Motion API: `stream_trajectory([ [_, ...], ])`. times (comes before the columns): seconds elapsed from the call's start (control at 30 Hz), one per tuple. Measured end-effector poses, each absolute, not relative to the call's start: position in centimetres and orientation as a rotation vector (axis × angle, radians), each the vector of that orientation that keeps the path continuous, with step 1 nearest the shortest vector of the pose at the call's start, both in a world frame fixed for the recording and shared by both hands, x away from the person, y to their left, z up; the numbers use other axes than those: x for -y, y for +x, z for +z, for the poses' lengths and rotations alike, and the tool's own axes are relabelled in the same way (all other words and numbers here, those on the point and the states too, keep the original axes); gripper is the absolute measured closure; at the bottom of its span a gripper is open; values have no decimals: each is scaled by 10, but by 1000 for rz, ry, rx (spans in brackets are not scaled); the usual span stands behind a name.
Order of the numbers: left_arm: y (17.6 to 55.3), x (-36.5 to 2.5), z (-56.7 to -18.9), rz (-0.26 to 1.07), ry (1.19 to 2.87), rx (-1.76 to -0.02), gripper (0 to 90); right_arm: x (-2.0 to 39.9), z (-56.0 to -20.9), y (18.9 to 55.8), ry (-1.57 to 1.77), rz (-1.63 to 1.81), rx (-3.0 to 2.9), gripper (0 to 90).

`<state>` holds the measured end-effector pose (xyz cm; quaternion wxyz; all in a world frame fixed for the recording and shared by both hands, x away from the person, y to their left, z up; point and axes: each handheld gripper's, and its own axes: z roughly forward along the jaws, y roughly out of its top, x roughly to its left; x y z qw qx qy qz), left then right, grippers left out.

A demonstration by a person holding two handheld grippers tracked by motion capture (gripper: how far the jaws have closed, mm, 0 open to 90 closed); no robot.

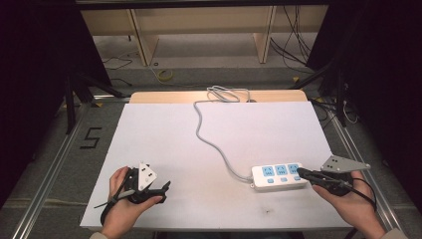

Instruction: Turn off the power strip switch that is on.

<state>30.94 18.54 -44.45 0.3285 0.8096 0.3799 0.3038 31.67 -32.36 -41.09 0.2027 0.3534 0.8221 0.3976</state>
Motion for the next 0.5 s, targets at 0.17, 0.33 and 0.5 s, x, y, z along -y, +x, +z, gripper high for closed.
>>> stream_trajectory([
  [0.17, 310, -184, -444, 788, 2116, -991, 158, 320, -410, 324, 1014, 1080, -2331, 900],
  [0.33, 310, -182, -444, 779, 2114, -989, 158, 316, -411, 330, 1045, 1058, -2363, 900],
  [0.5, 310, -182, -445, 783, 2123, -983, 158, 313, -411, 335, 1055, 1055, -2395, 900],
])
